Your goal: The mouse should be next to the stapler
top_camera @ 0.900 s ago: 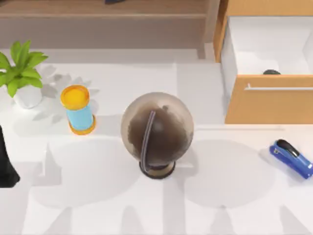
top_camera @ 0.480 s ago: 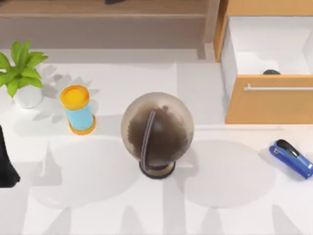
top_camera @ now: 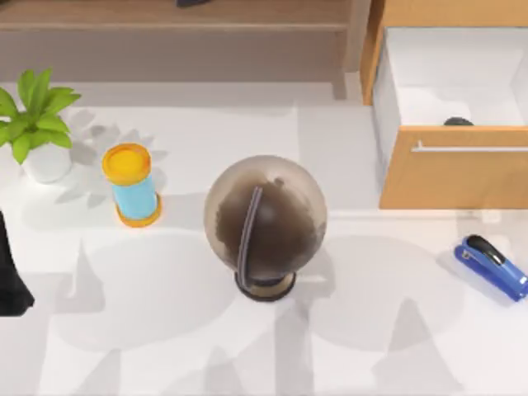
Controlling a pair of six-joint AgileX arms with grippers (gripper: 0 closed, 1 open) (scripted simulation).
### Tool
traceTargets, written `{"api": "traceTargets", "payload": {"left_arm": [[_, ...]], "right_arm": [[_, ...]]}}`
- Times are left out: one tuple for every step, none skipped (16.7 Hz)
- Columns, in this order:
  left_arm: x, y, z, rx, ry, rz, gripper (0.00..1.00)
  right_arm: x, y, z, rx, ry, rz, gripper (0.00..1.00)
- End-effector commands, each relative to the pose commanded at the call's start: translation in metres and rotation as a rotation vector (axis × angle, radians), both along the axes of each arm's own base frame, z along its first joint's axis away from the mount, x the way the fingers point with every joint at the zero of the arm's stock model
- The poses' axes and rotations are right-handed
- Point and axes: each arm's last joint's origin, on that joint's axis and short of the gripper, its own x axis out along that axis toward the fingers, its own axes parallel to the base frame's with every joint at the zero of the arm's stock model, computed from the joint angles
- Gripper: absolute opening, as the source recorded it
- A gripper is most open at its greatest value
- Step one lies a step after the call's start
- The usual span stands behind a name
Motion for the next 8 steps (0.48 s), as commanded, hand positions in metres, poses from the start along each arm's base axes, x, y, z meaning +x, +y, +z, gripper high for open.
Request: {"api": "traceTargets", "payload": {"left_arm": [[0.0, 0.0, 0.0, 0.0, 0.0, 0.0, 1.0], [0.0, 0.0, 0.0, 0.0, 0.0, 0.0, 1.0], [0.0, 0.0, 0.0, 0.0, 0.0, 0.0, 1.0], [0.0, 0.0, 0.0, 0.0, 0.0, 0.0, 1.0], [0.0, 0.0, 0.0, 0.0, 0.0, 0.0, 1.0], [0.0, 0.0, 0.0, 0.0, 0.0, 0.0, 1.0], [0.0, 0.0, 0.0, 0.0, 0.0, 0.0, 1.0], [0.0, 0.0, 0.0, 0.0, 0.0, 0.0, 1.0]], "right_arm": [[0.016, 0.002, 0.009, 0.002, 0.061, 0.003, 1.0], [0.034, 0.005, 0.017, 0.004, 0.124, 0.005, 1.0], [0.054, 0.008, 0.022, 0.005, 0.188, 0.006, 1.0], [0.074, 0.011, 0.026, 0.006, 0.252, 0.007, 1.0], [0.096, 0.015, 0.027, 0.005, 0.315, 0.007, 1.0], [0.117, 0.019, 0.026, 0.004, 0.379, 0.007, 1.0], [0.139, 0.023, 0.023, 0.003, 0.441, 0.007, 1.0], [0.159, 0.027, 0.017, 0.001, 0.502, 0.005, 1.0]]}}
